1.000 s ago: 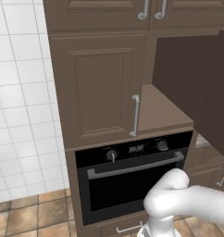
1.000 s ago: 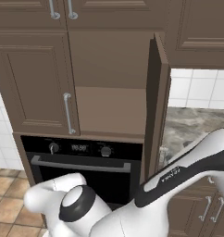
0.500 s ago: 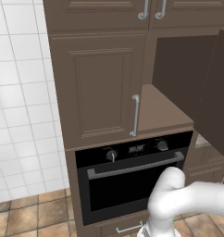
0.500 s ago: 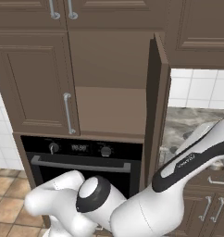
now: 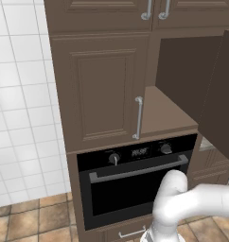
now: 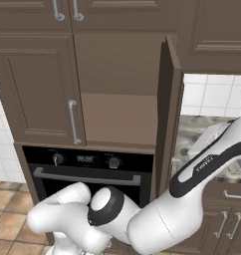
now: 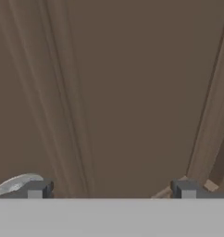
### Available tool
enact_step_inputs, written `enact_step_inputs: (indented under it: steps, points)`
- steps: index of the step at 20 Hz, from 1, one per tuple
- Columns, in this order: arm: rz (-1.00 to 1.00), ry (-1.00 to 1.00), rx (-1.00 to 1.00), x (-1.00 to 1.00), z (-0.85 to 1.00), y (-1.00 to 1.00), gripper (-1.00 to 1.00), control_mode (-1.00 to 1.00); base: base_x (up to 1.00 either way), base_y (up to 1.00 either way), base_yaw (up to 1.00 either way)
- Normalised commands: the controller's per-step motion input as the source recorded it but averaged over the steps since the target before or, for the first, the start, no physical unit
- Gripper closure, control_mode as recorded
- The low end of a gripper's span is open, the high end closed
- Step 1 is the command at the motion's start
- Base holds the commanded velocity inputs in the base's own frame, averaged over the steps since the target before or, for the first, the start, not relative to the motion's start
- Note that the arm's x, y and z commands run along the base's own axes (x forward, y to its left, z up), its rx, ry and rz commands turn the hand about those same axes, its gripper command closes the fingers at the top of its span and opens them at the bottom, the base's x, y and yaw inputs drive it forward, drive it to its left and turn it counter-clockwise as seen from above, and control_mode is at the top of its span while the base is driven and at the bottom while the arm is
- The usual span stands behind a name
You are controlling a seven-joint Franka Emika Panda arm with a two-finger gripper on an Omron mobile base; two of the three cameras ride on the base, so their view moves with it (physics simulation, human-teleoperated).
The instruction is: Open the cabinet. Pick the sponge and place it next to the sink. Then close the cabinet.
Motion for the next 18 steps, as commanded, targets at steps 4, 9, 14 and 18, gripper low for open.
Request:
enact_step_inputs:
  steps: [4,9,14,18]
  points:
    - [0.0,-0.01,0.07,-0.32,0.0,0.25,-1.0,-1.0,0.0,0.0,0.0]
    - [0.0,0.0,0.03,-0.25,0.0,0.33,-1.0,-1.0,0.0,0.0,0.0]
    - [-0.02,0.0,0.0,0.13,0.0,0.47,-1.0,-1.0,0.0,0.0,0.0]
    - [-0.11,-0.01,0.0,0.68,0.0,0.64,-1.0,-1.0,0.0,0.0,0.0]
